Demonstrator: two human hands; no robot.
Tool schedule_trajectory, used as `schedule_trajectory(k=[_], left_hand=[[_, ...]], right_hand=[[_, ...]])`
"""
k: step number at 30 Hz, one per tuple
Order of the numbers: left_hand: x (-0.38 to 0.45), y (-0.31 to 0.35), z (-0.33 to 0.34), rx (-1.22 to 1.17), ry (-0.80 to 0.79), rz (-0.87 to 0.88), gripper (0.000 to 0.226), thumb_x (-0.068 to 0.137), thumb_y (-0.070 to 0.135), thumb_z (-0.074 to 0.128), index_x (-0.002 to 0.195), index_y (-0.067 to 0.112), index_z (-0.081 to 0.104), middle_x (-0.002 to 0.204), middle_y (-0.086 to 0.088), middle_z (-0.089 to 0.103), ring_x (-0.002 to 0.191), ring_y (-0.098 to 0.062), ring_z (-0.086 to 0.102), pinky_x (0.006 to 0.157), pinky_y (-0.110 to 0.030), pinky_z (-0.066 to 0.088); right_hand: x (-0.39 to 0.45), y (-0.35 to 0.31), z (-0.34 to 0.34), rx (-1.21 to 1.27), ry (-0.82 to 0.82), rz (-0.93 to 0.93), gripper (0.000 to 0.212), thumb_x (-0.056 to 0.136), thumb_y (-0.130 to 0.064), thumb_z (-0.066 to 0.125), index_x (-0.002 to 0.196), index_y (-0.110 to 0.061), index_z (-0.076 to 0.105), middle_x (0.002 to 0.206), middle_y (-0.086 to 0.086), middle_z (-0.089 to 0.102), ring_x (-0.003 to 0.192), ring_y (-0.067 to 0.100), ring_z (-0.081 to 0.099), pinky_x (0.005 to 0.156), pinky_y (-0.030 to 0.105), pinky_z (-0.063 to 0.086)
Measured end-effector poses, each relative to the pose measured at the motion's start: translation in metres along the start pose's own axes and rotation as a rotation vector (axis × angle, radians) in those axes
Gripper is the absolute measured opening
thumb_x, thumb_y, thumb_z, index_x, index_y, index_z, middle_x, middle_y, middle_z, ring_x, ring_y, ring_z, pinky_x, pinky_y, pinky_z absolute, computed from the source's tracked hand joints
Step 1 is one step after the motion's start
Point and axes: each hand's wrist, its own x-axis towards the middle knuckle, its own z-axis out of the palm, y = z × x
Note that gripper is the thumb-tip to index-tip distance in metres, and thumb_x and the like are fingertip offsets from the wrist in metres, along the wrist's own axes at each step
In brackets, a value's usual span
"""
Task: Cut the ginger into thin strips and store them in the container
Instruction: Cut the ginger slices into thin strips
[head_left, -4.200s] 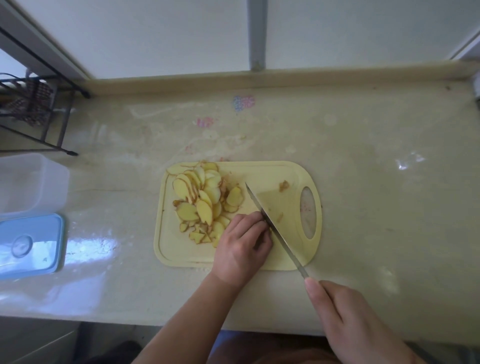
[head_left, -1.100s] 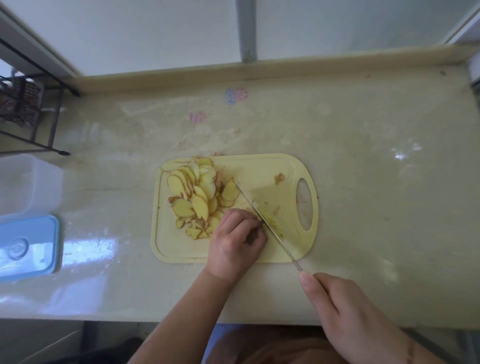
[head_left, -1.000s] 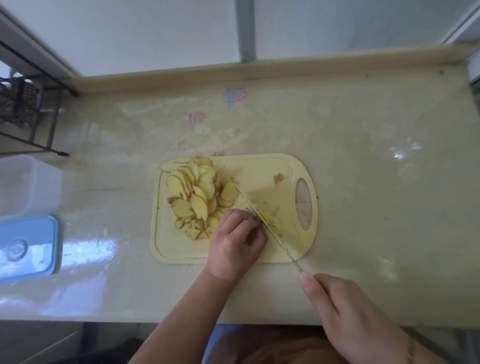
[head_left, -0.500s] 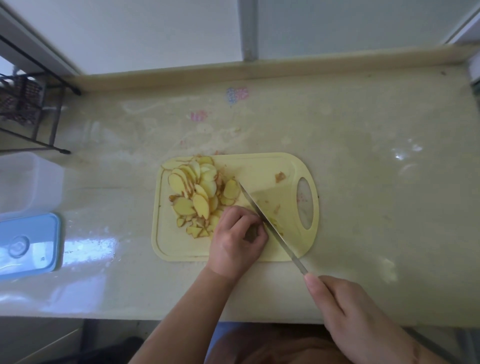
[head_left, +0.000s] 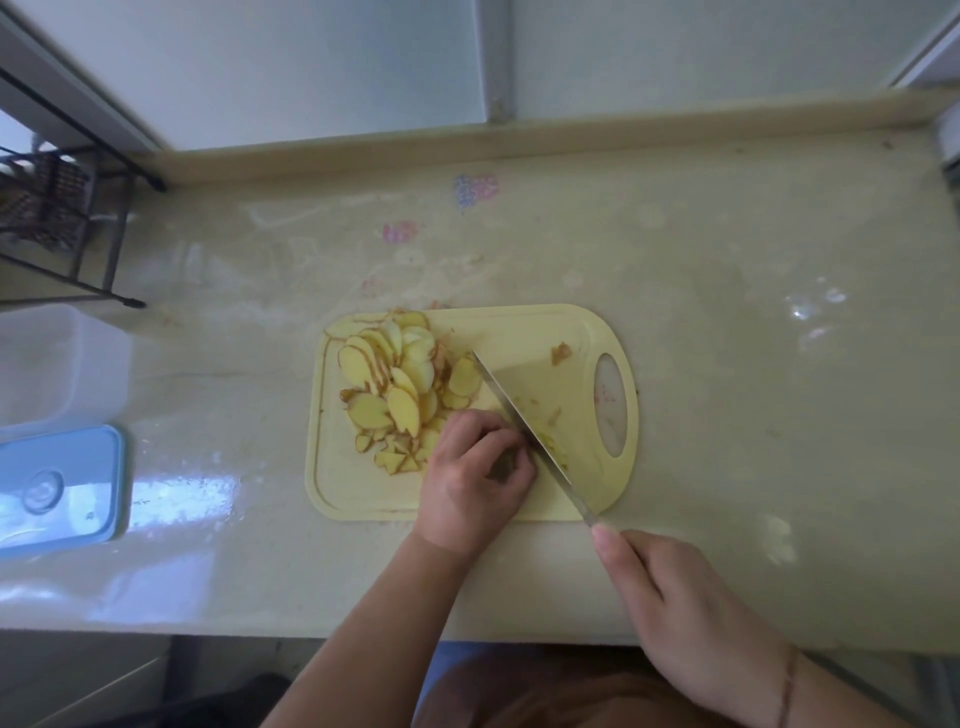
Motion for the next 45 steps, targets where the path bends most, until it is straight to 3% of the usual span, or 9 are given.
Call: schedule_trajectory(k=[6,10,15,21,27,34,39,42,45], left_hand=[[0.0,-0.001,0.0,-0.003,-0.007,0.009,0.01,0.074,-0.004,0.083,0.08,0.0,0.076,0.084,-0.007,0.07,0.081,-0.023,0.065,0.072,-0.031,0.055],[-0.001,-0.003,-0.001,-0.012,-0.001,0.016,0.006,0.077,-0.004,0.079,0.082,-0.001,0.076,0.086,-0.008,0.072,0.083,-0.024,0.067,0.073,-0.033,0.056],[-0.001,-0.002,-0.002,-0.02,0.0,0.026,0.006,0.078,-0.005,0.078,0.083,-0.002,0.076,0.087,-0.009,0.072,0.083,-0.025,0.067,0.074,-0.034,0.056],[-0.001,0.0,-0.003,-0.015,-0.002,0.021,0.005,0.078,-0.002,0.077,0.083,-0.001,0.076,0.086,-0.009,0.072,0.084,-0.023,0.067,0.078,-0.031,0.056],[-0.002,-0.002,-0.003,-0.019,-0.014,0.022,0.005,0.079,-0.003,0.077,0.083,-0.002,0.076,0.087,-0.008,0.072,0.084,-0.024,0.067,0.079,-0.032,0.056],[-0.002,-0.002,-0.004,-0.003,-0.028,0.04,0.006,0.08,-0.004,0.075,0.085,-0.003,0.076,0.088,-0.01,0.071,0.085,-0.024,0.066,0.079,-0.031,0.055],[-0.003,-0.002,-0.003,-0.015,-0.012,0.029,0.006,0.079,-0.005,0.076,0.084,-0.002,0.075,0.087,-0.01,0.071,0.084,-0.025,0.066,0.079,-0.032,0.056],[-0.004,-0.003,-0.002,-0.016,-0.002,0.029,0.005,0.079,-0.004,0.075,0.084,-0.002,0.075,0.086,-0.01,0.071,0.083,-0.026,0.067,0.077,-0.033,0.055],[-0.005,-0.005,-0.003,-0.015,-0.004,0.044,0.004,0.08,-0.004,0.076,0.083,-0.002,0.075,0.086,-0.01,0.071,0.083,-0.025,0.067,0.077,-0.033,0.055]], right_hand=[[-0.013,0.009,-0.005,-0.037,0.004,0.047,0.106,0.061,-0.101,0.004,0.068,-0.008,0.053,0.065,0.008,0.059,0.064,0.016,0.053,0.07,0.033,0.043],[-0.007,0.009,0.0,-0.015,-0.01,0.023,0.092,0.067,-0.097,0.006,0.061,-0.012,0.041,0.058,-0.002,0.053,0.057,0.013,0.047,0.062,0.029,0.039],[0.012,-0.001,0.01,0.0,-0.006,-0.01,0.066,0.083,-0.074,0.019,0.057,-0.016,0.037,0.05,-0.01,0.05,0.052,0.012,0.043,0.058,0.027,0.036],[-0.006,0.005,0.001,-0.004,0.009,-0.009,0.087,0.07,-0.095,0.009,0.059,-0.014,0.037,0.056,-0.003,0.052,0.054,0.012,0.045,0.057,0.026,0.036],[-0.013,0.004,-0.003,-0.02,0.006,0.048,0.066,0.083,-0.073,0.022,0.06,-0.013,0.038,0.054,0.0,0.047,0.055,0.013,0.043,0.065,0.036,0.041],[0.01,-0.002,0.011,0.036,-0.023,0.018,0.064,0.082,-0.072,0.021,0.057,-0.017,0.039,0.048,-0.004,0.047,0.05,0.011,0.044,0.062,0.036,0.04],[-0.001,-0.002,0.004,0.043,-0.014,0.028,0.075,0.081,-0.081,0.017,0.059,-0.013,0.04,0.051,0.001,0.05,0.051,0.012,0.046,0.062,0.033,0.041],[-0.01,0.001,-0.002,0.004,-0.025,0.038,0.095,0.067,-0.097,0.007,0.062,-0.009,0.042,0.065,0.009,0.057,0.056,0.018,0.051,0.064,0.034,0.043],[-0.013,0.003,-0.003,-0.034,-0.019,0.045,0.1,0.063,-0.099,0.003,0.063,-0.008,0.043,0.072,0.007,0.062,0.061,0.021,0.054,0.068,0.038,0.045]])
